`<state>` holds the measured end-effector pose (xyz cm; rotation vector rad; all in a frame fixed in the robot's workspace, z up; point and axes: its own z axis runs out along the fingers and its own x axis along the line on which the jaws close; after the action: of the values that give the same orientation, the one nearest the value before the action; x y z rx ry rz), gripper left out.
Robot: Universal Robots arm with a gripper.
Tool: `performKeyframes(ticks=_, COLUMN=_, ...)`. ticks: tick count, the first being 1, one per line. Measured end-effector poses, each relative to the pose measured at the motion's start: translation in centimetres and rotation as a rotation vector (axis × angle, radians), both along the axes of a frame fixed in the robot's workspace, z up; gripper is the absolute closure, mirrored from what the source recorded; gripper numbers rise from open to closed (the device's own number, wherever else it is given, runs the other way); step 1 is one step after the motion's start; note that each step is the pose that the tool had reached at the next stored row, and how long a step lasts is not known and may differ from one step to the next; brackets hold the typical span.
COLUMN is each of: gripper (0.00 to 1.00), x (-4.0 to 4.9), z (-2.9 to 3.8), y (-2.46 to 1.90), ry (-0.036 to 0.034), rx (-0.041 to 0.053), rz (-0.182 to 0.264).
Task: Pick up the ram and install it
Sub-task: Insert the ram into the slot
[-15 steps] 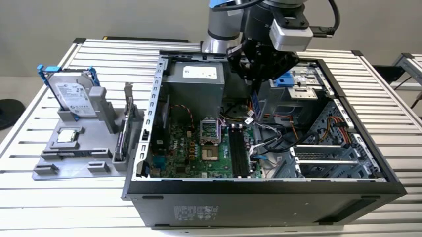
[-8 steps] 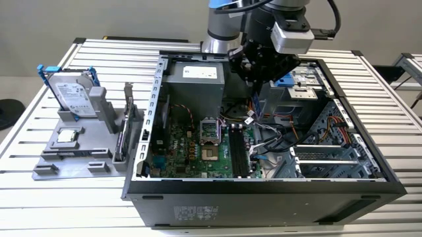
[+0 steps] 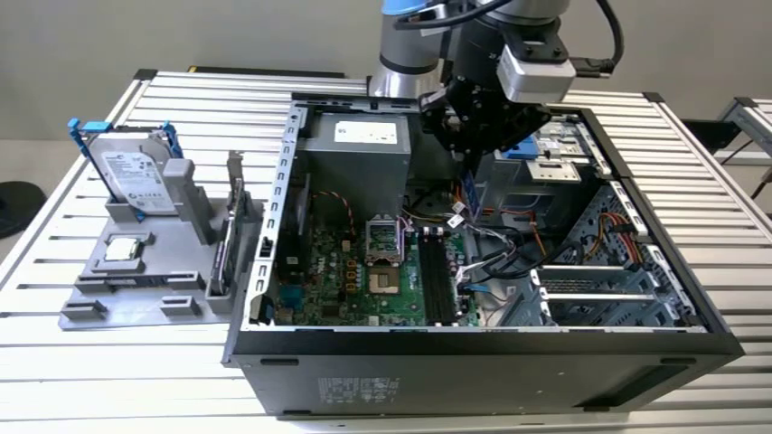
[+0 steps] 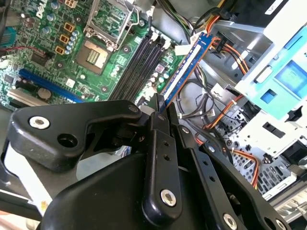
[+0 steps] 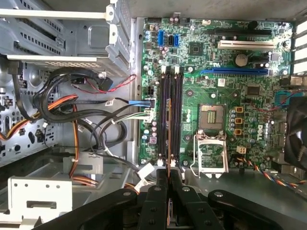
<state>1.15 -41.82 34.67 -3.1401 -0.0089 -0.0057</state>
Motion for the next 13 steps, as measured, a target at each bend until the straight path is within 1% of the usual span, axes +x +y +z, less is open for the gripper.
performKeyframes(ticks=13, gripper=1.0, x=0.1, z=-0.41, y=0.0, ry=0.0, rx=-0.0001, rz=0.0)
